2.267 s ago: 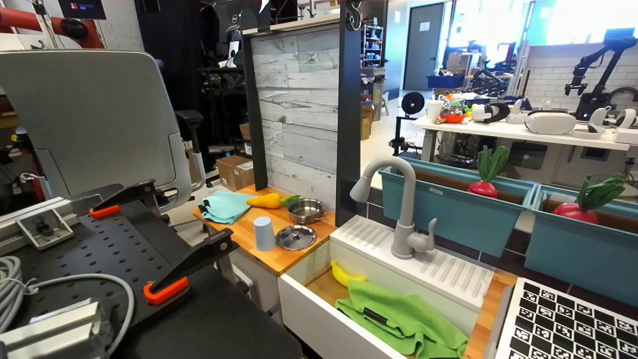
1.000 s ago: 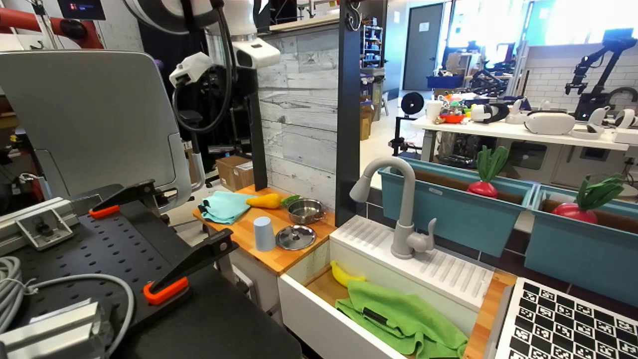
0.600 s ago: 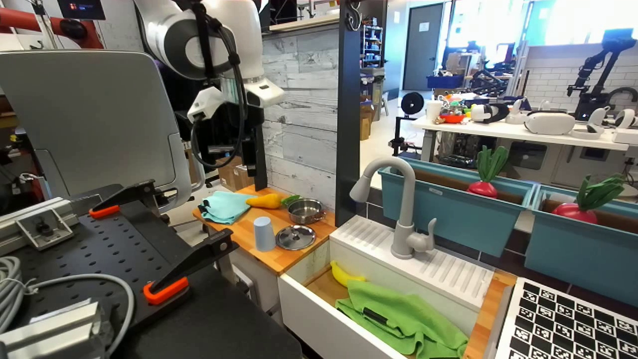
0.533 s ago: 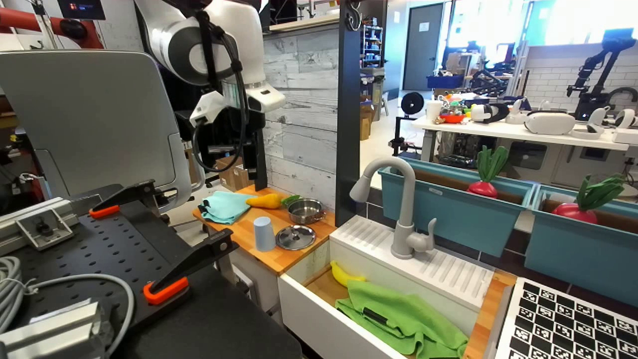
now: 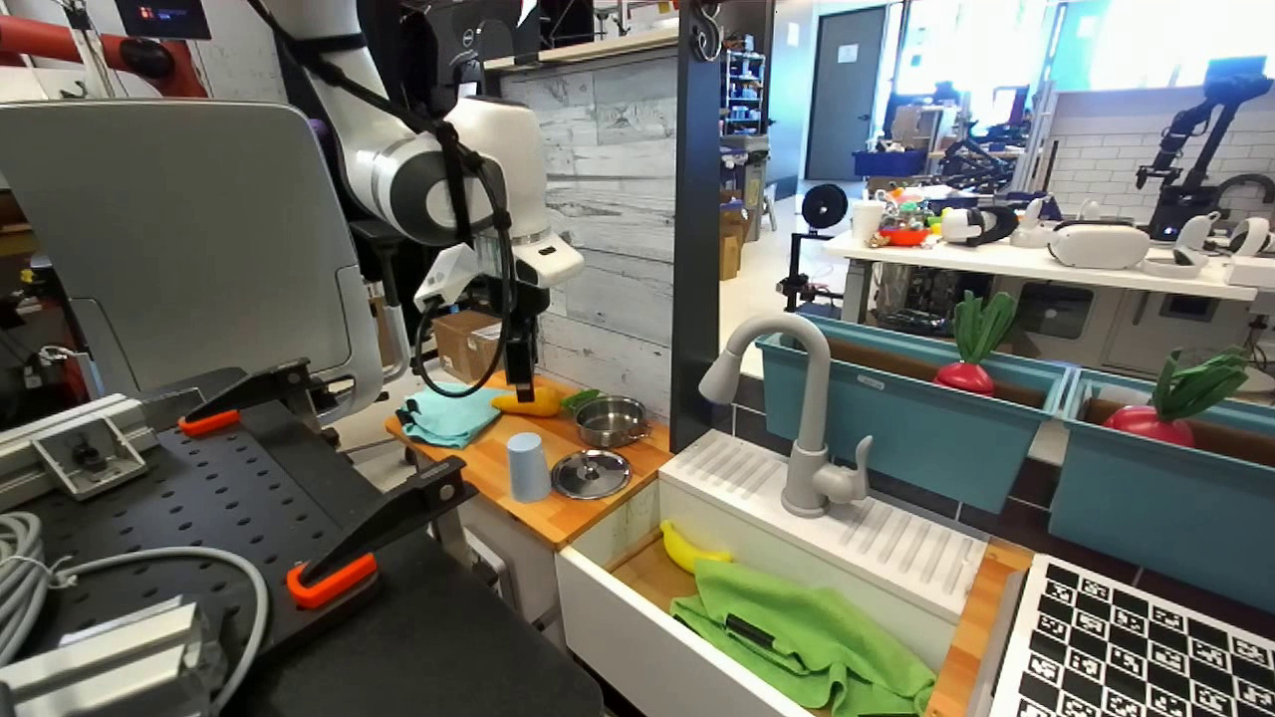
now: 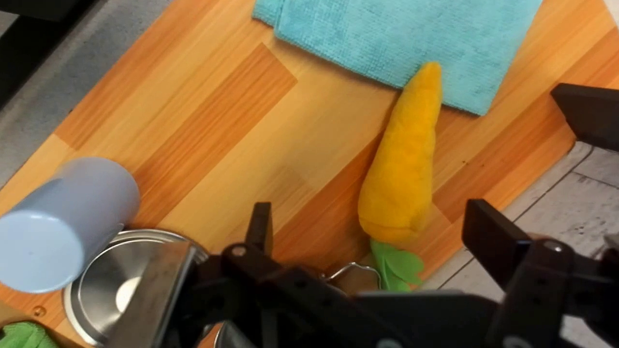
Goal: Put the plush in the bowl, wipe the counter with the blue towel and move the faucet to the center
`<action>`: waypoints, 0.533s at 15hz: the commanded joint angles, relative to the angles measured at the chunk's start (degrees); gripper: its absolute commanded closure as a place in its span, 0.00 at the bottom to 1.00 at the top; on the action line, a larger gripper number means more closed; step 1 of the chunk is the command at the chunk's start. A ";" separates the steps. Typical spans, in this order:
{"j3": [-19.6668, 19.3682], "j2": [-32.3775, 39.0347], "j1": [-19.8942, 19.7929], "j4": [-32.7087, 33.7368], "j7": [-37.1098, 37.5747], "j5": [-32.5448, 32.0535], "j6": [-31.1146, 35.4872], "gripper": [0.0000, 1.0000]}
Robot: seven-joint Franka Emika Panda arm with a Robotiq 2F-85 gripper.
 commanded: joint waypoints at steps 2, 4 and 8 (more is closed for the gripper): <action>-3.40 6.75 4.08 8.68 5.24 -0.87 -2.44 0.00; -4.12 8.63 5.08 11.14 6.73 -1.31 -3.18 0.00; -5.09 11.23 6.28 15.17 8.86 -2.20 -5.68 0.25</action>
